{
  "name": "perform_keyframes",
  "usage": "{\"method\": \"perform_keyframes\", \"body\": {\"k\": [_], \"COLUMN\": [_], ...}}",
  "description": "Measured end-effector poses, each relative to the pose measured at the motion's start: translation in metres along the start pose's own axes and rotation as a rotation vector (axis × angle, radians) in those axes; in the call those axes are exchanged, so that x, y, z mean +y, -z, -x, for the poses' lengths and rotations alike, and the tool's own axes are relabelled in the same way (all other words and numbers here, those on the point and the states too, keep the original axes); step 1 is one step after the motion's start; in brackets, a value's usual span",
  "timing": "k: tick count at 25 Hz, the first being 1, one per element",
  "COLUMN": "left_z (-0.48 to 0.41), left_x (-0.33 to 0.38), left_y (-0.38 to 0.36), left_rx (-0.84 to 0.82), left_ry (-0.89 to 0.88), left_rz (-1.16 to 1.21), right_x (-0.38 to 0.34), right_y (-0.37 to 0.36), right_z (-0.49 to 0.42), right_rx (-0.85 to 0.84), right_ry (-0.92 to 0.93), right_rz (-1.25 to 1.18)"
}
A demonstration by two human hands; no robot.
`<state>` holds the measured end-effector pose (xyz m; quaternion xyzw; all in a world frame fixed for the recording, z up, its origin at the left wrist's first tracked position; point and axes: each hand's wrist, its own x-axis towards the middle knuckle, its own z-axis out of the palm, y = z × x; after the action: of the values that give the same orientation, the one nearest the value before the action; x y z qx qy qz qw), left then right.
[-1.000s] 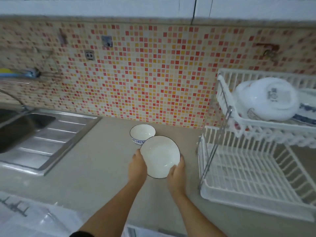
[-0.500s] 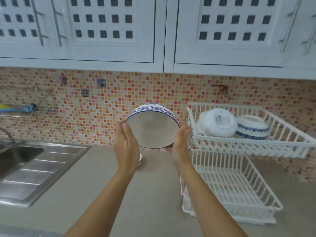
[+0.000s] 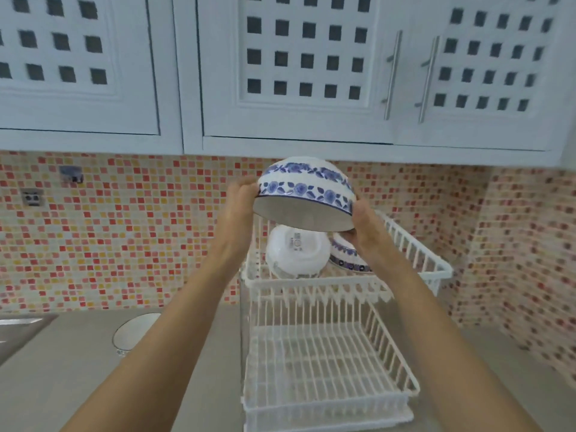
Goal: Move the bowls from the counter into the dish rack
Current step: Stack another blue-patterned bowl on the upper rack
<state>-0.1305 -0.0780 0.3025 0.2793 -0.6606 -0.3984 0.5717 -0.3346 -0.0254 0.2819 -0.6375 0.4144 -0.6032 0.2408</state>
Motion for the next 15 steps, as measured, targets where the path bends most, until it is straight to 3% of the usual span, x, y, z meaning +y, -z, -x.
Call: {"method": "perform_keyframes", "body": {"k": [4,7,15], "left_z": [-0.03,-0.052,-0.096], "left_x": [-0.005,-0.011,-0.048], "left_y": [-0.075,-0.12,-0.178], "left_rx": [-0.185,-0.369,-0.525], "left_ry": [0.026,0.021,-0.029], "left_rz": [0.013,-0.125,-0.37], "right_x": [0.005,0.019,0.069], "right_y": [0.091,0.143,0.213], "right_z": [-0.008,-0.017,-0.052], "right_rx": [-0.059,-0.085,-0.217], "right_ry": [0.034,0.015,-0.057], "right_rz": [0.226,0.216,0.29]}}
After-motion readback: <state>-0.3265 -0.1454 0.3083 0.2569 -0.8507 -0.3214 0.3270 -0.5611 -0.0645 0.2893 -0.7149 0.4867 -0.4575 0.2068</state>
